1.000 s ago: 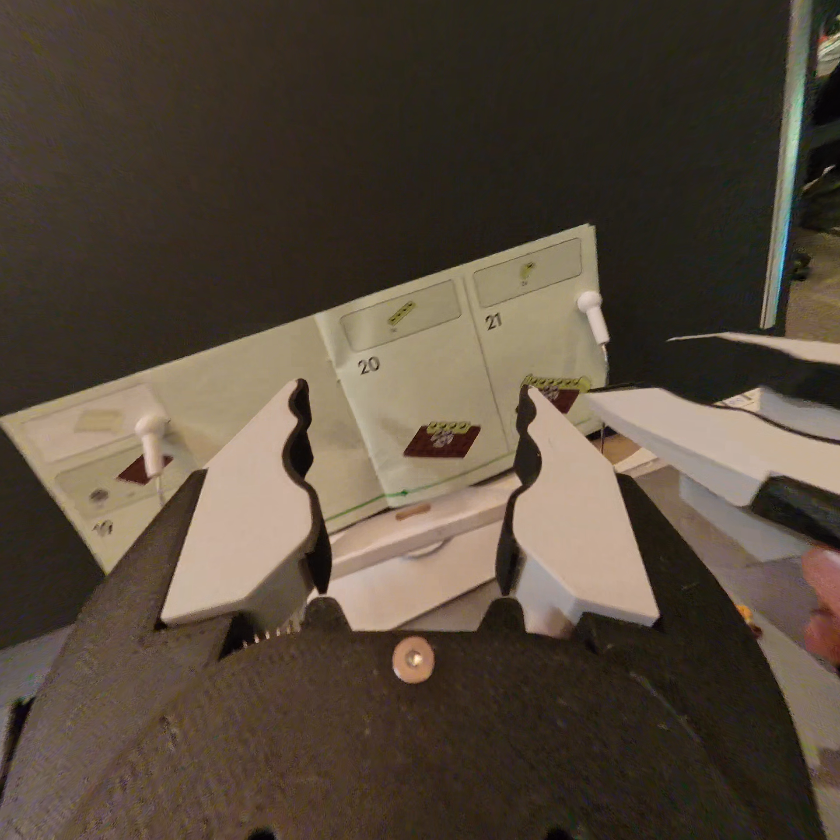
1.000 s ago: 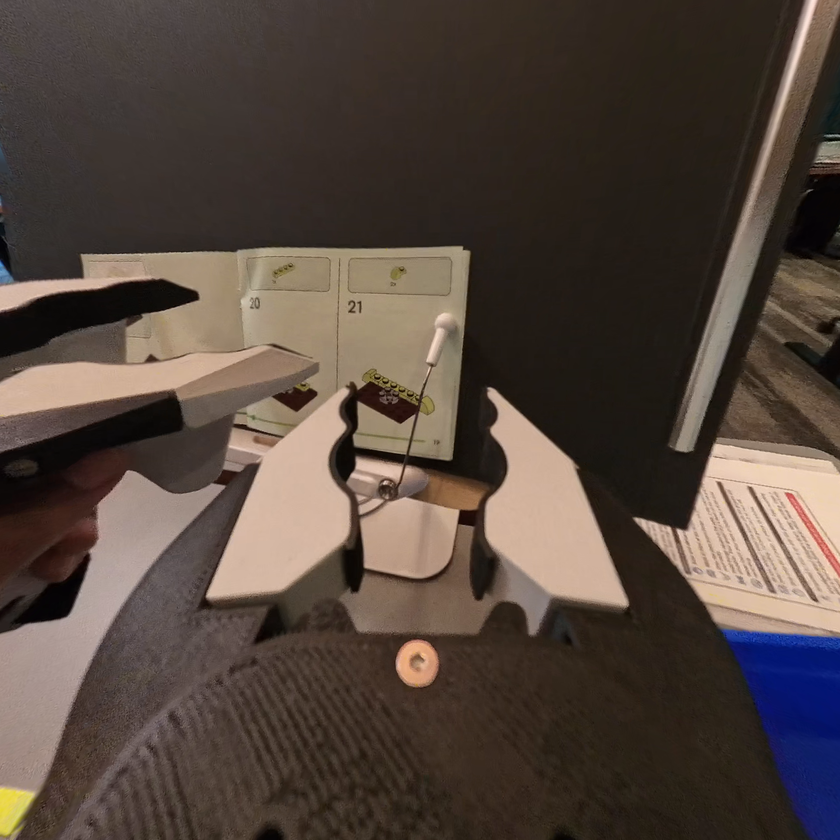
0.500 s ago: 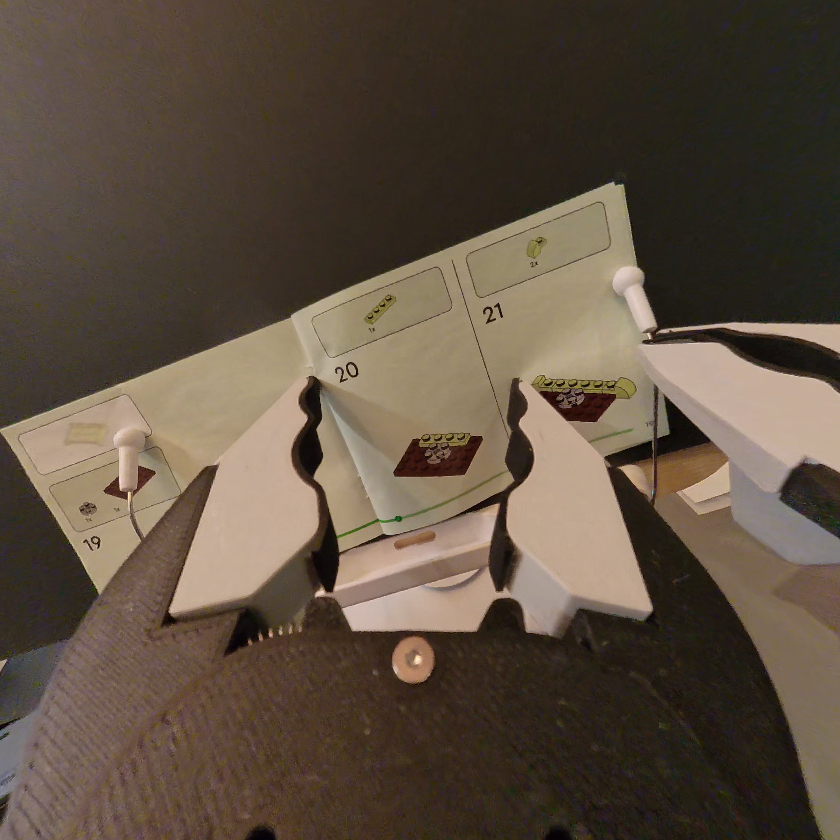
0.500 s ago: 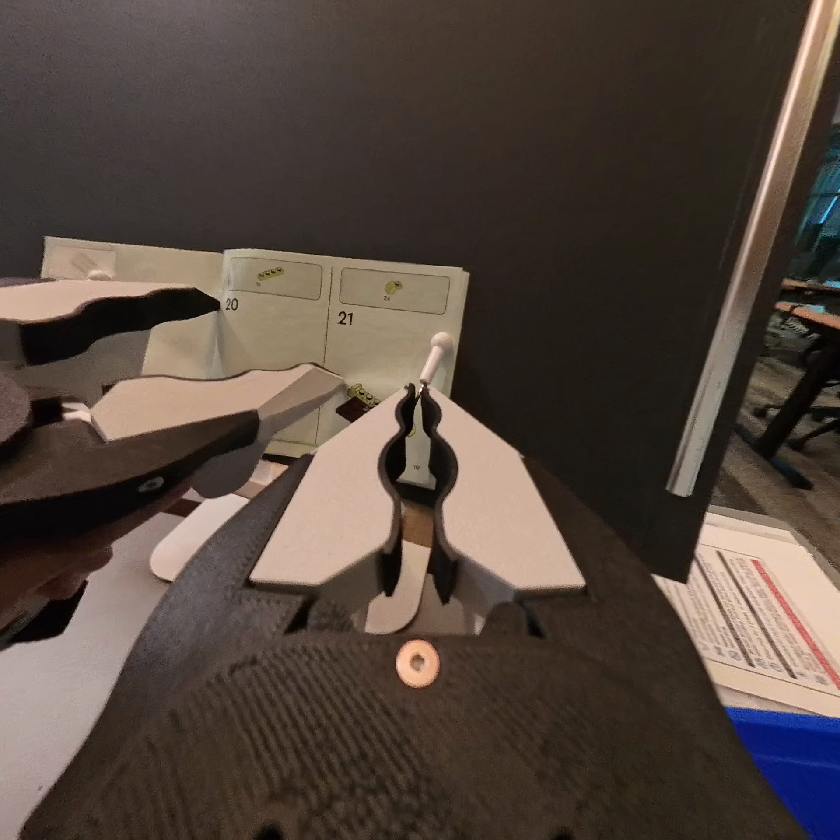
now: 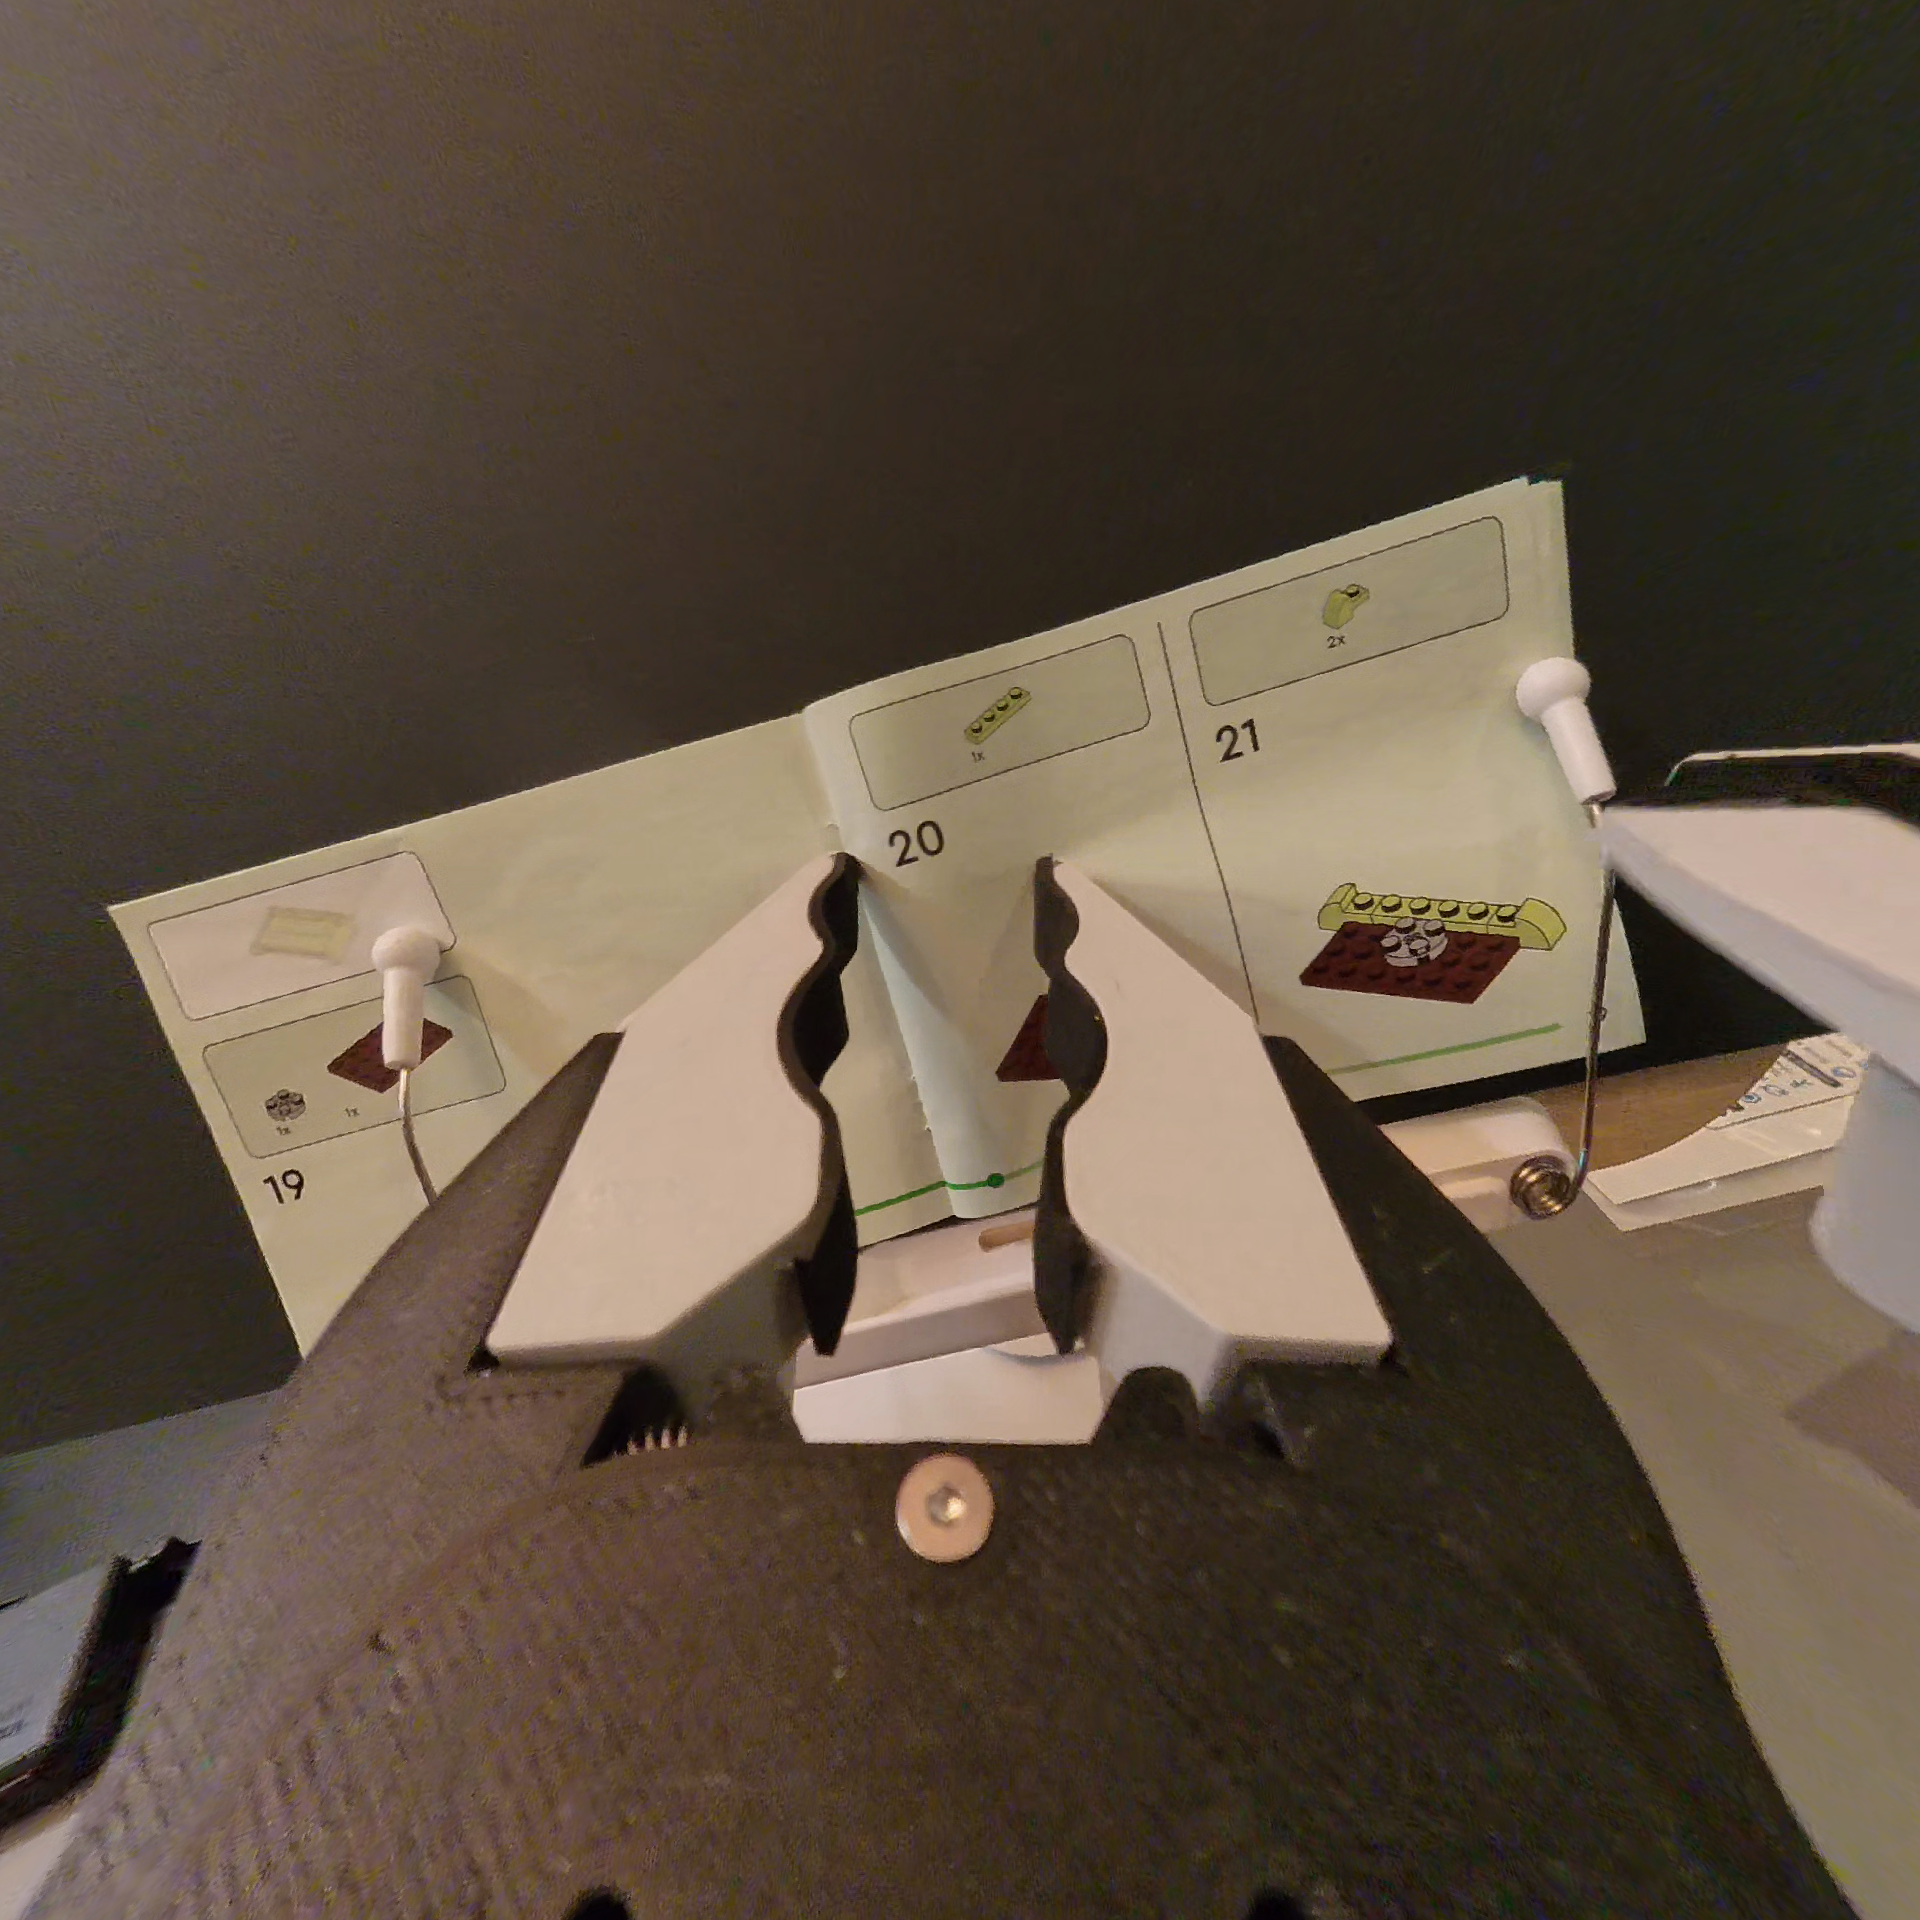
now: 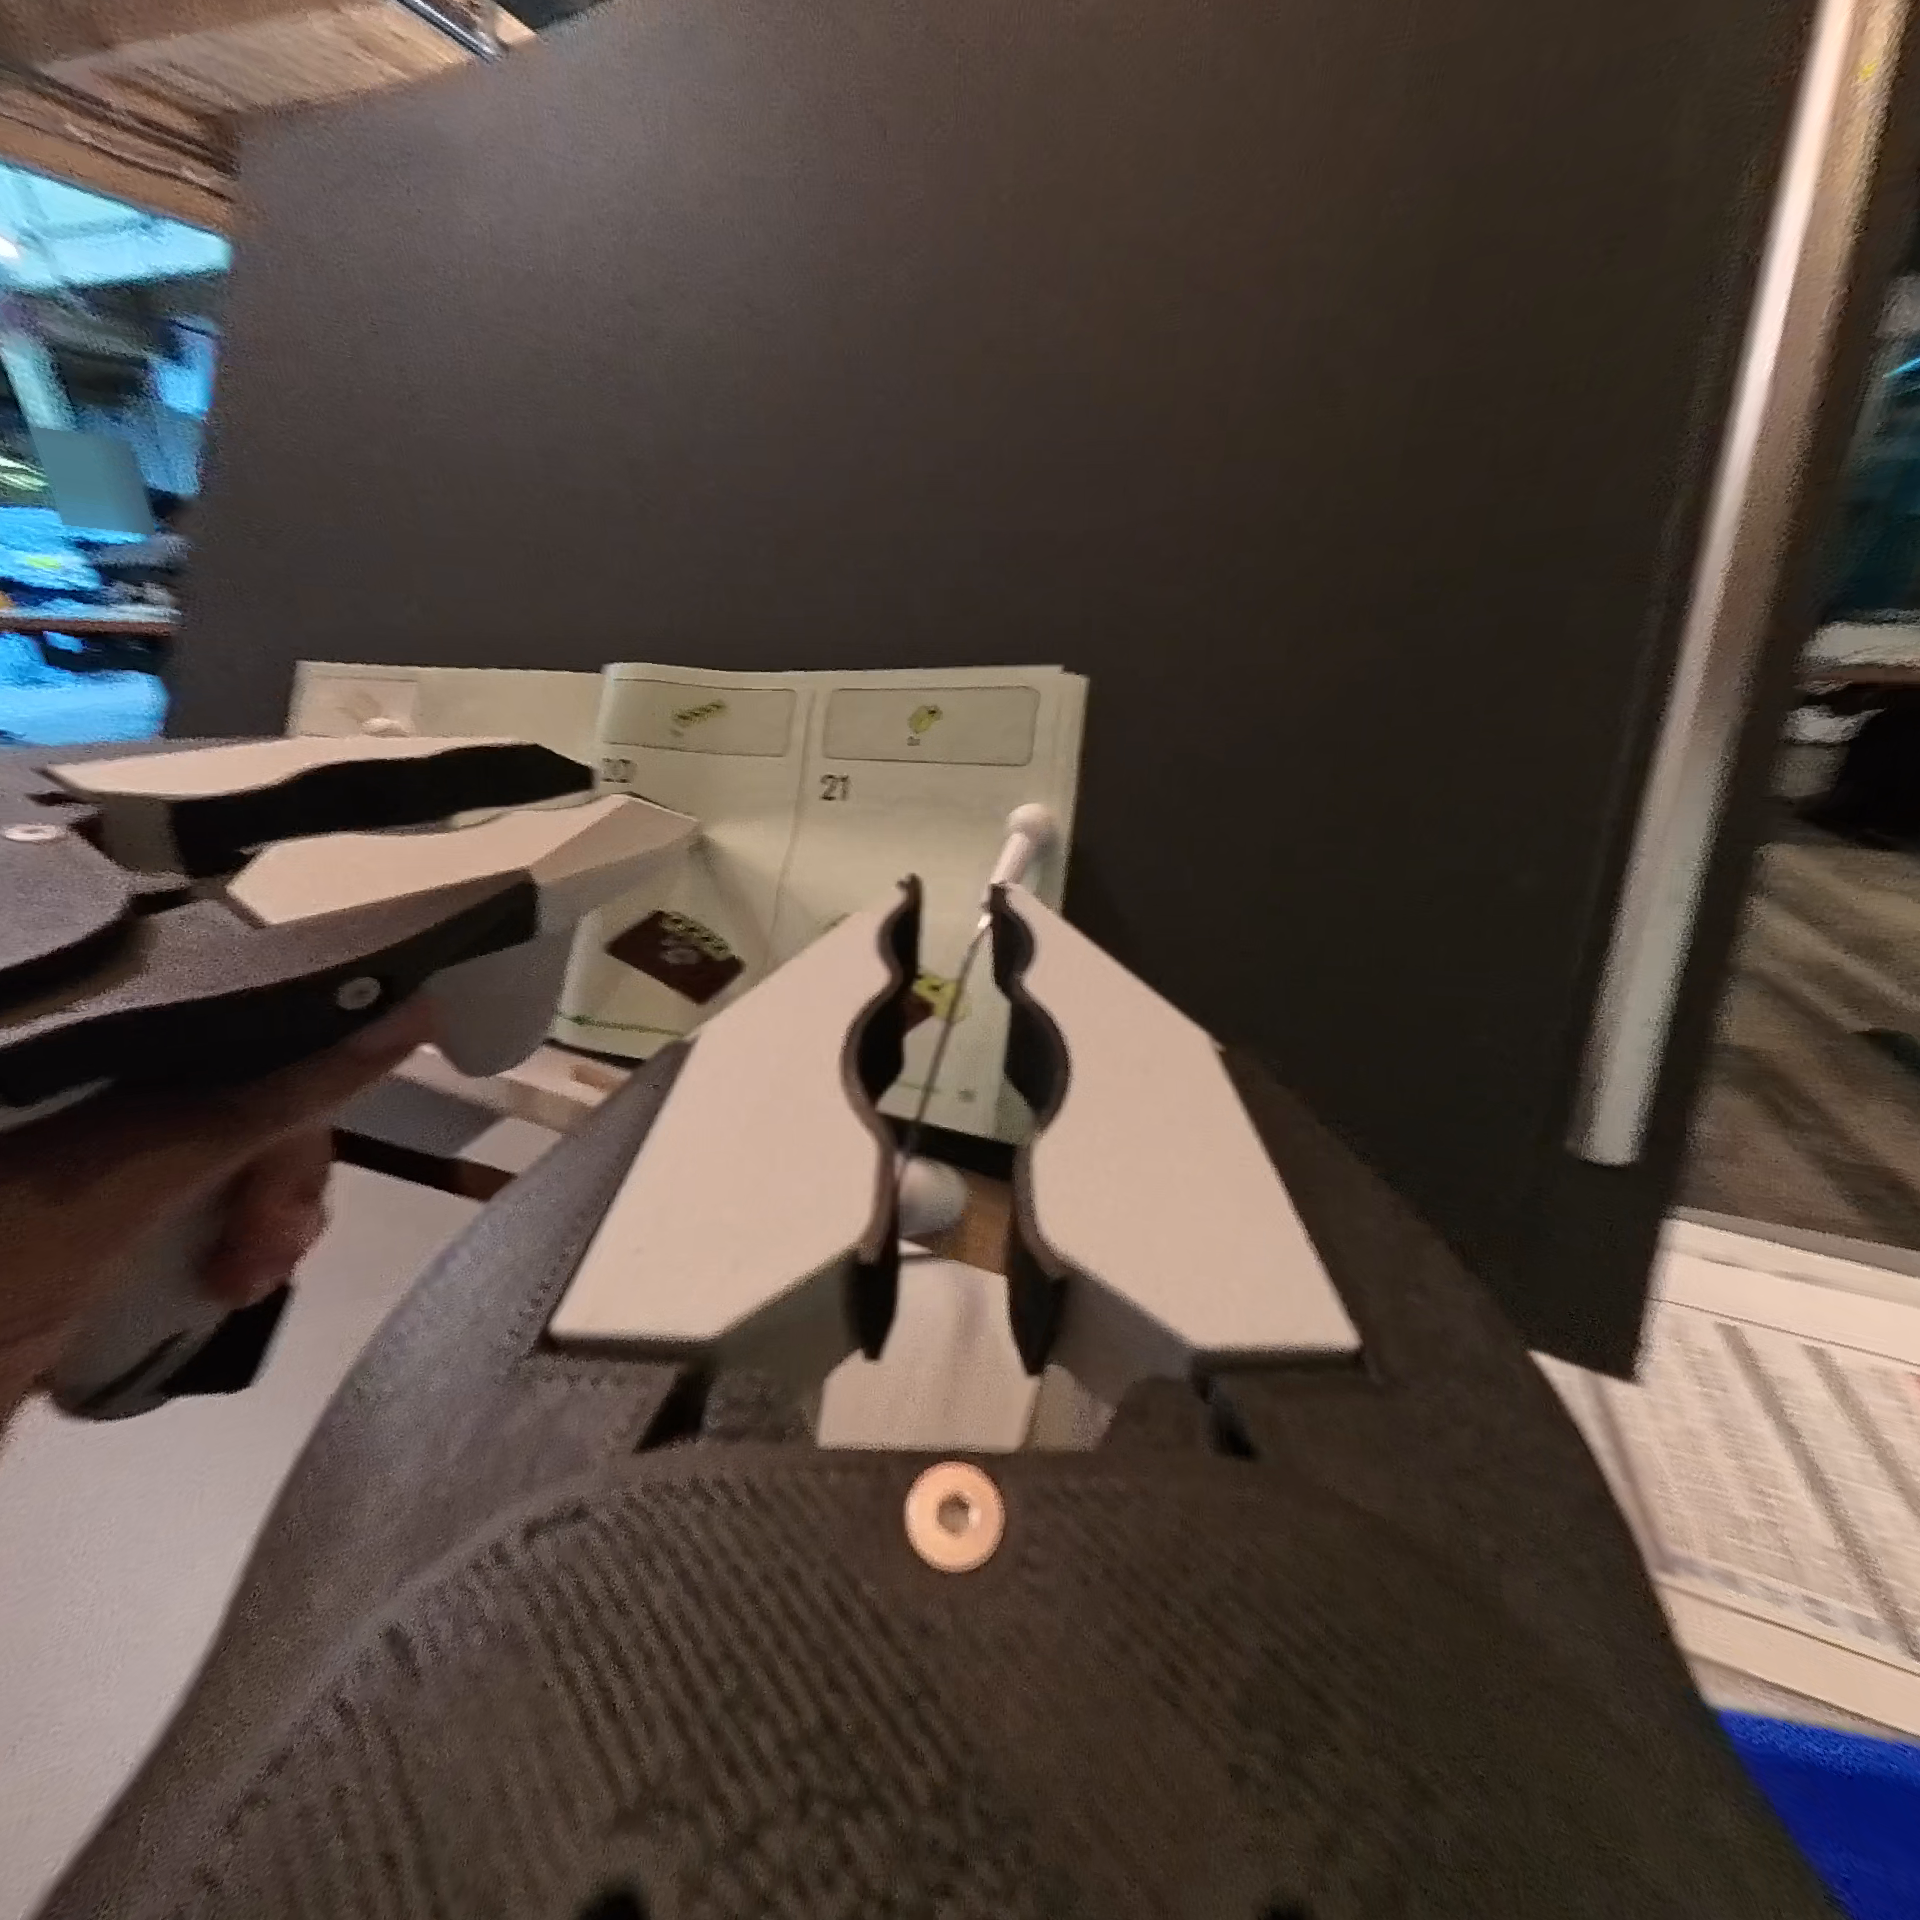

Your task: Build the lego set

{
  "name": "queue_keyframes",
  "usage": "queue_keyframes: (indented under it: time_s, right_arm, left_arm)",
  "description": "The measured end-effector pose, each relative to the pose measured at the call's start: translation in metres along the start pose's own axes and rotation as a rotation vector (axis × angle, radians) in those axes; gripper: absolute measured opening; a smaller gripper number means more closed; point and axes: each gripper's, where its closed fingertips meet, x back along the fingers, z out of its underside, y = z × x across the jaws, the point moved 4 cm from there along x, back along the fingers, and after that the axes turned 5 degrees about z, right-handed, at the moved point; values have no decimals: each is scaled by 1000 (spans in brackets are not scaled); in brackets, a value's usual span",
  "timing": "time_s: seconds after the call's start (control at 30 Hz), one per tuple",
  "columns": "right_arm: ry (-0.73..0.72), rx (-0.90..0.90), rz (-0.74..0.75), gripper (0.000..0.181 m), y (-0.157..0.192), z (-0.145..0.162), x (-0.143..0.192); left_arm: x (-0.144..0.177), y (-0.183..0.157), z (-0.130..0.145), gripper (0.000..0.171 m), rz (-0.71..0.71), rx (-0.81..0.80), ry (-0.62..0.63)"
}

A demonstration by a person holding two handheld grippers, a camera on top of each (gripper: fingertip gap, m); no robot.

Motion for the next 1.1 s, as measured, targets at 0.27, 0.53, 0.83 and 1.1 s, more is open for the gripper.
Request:
queue_keyframes:
  time_s: [0.27,0.53,0.83,1.1]
  right_arm:
    - [67,24,43,7,-1,8,-5]
    - [177,-21,-15,32,1,9,-6]
    - [203,9,-3,2,-2,19,-7]
    - [204,4,-37,0,-2,17,-4]
  left_arm:
    - [3,9,2,15,-7,49,-27]
    - [19,-13,-14,78,116,25,-58]
    - [-3,-29,10,94,36,-140,16]
    - [-3,-26,8,85,35,-109,10]
